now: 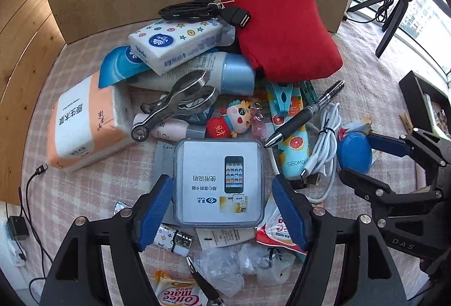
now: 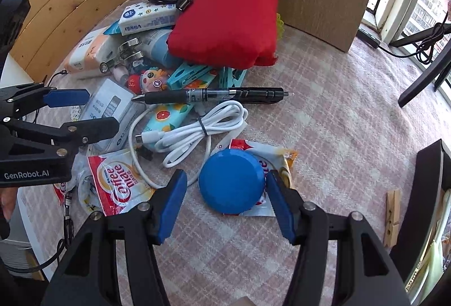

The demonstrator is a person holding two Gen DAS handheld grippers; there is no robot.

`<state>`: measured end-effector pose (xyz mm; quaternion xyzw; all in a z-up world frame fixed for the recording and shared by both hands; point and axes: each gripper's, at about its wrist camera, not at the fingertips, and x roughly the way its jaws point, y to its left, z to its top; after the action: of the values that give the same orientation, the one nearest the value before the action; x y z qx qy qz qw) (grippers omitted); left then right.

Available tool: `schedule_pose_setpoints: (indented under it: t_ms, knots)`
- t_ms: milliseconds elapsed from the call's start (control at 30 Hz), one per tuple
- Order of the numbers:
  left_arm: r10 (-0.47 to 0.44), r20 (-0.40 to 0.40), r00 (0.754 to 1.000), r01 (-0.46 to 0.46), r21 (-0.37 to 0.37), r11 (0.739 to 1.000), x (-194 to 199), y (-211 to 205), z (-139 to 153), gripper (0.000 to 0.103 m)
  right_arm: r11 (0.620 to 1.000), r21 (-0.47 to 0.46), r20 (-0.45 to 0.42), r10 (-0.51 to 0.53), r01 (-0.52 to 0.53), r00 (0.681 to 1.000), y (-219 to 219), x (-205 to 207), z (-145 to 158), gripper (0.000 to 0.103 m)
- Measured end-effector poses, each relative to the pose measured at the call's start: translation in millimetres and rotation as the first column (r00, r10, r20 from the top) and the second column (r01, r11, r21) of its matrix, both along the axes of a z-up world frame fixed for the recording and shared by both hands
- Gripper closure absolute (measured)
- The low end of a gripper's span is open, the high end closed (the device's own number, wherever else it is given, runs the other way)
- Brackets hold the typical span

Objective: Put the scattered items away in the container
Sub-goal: 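Grasp the silver tin with the left gripper while the right grasps the blue lid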

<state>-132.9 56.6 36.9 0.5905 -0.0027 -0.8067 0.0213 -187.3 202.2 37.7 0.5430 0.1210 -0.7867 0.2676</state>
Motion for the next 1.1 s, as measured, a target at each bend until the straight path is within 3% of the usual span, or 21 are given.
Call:
schedule_pose_setpoints:
  t_ms: [333, 500, 667, 1000, 1100]
  knots:
    - [-0.021, 0.011, 1.0, 0.021, -0.061, 0.998, 0, 8, -11, 0.028, 1.0, -0.011, -0.016, 0.016, -0.016, 1.0, -3, -6, -4, 0.045]
    - [0.045, 0.057, 0.997, -0.048, 0.053, 0.997, -1, -13, -26, 0.033, 1.0, -0.011, -0.009, 0.022, -0.022, 1.0, -5, -11, -4, 0.046]
    - [0.046, 0.032, 0.998, -0.048, 0.052, 0.997, 0, -11, -23, 0.034, 1.0, 0.009, -0.029, 0.025, -0.025, 0.999, -7, -12, -4, 0.053]
    - [0.049, -0.013, 0.999, -0.048, 0.081, 0.996, 10, -17, -3, 0.035, 0.994, -0.099, -0.007, -0.039, 0.038, 0.999, 13, -16, 13, 0.053]
    - [0.055, -0.043, 0.998, -0.051, 0.092, 0.995, 16, -20, 12, 0.036, 0.991, -0.124, -0.017, -0.048, 0.046, 0.999, 23, 17, 21, 0.053]
